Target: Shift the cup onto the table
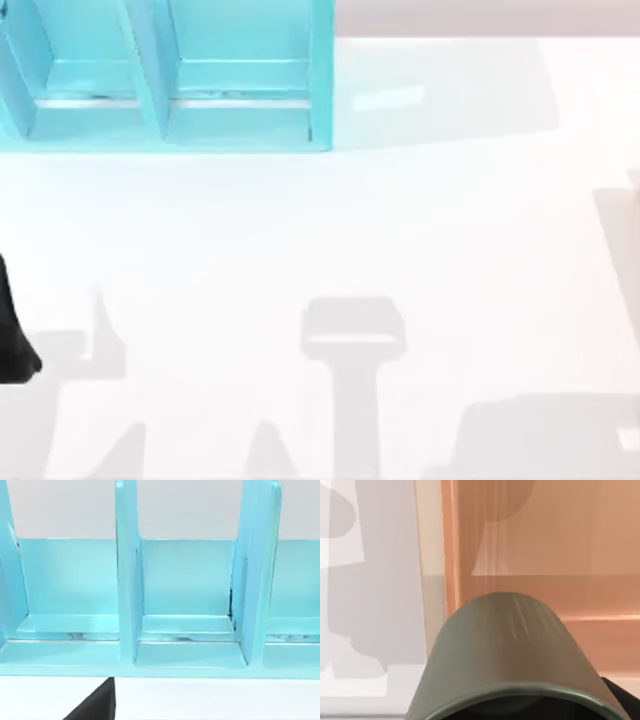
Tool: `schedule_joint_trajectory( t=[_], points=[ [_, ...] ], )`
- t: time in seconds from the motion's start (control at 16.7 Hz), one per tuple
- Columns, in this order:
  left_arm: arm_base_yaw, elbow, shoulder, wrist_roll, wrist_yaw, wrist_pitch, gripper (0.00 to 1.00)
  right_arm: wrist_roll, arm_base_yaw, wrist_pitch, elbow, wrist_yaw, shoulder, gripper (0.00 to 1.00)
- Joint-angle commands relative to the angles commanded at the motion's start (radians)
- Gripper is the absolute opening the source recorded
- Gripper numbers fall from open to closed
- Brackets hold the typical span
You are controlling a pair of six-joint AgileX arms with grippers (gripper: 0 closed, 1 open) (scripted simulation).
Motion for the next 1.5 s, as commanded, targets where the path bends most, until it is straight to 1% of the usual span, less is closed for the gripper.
schedule_joint_trajectory(
  t=[0.18,0.3,0.42,0.6,0.9,1.08,1.26,1.38,1.5],
  points=[
    [0.000,0.000,0.000,0.000,0.000,0.000,1.00,0.062,0.064,0.006,0.062,0.000,0.028,0.00],
    [0.000,0.000,0.000,0.000,0.000,0.000,1.00,0.155,0.159,0.006,0.151,0.000,0.074,0.00],
    [0.000,0.000,0.000,0.000,0.000,0.000,1.00,0.288,0.295,-0.001,0.269,-0.002,0.145,0.00],
    [0.000,0.000,0.000,0.000,0.000,0.000,1.00,0.560,0.576,-0.031,0.467,-0.009,0.291,0.00],
    [0.000,0.000,0.000,0.000,0.000,0.000,1.00,1.074,1.120,-0.109,0.781,-0.008,0.582,0.00],
    [0.000,0.000,0.000,0.000,0.000,0.000,1.00,1.332,1.363,-0.148,0.941,0.006,0.735,0.00],
    [0.000,0.000,0.000,0.000,0.000,0.000,1.00,1.501,1.514,-0.175,1.041,0.019,0.844,0.00],
    [0.000,0.000,0.000,0.000,0.000,0.000,1.00,1.563,1.564,-0.185,1.085,0.024,0.888,0.00],
    [0.000,0.000,0.000,0.000,0.000,0.000,1.00,1.586,1.578,-0.189,1.108,0.025,0.906,0.00]
  ],
)
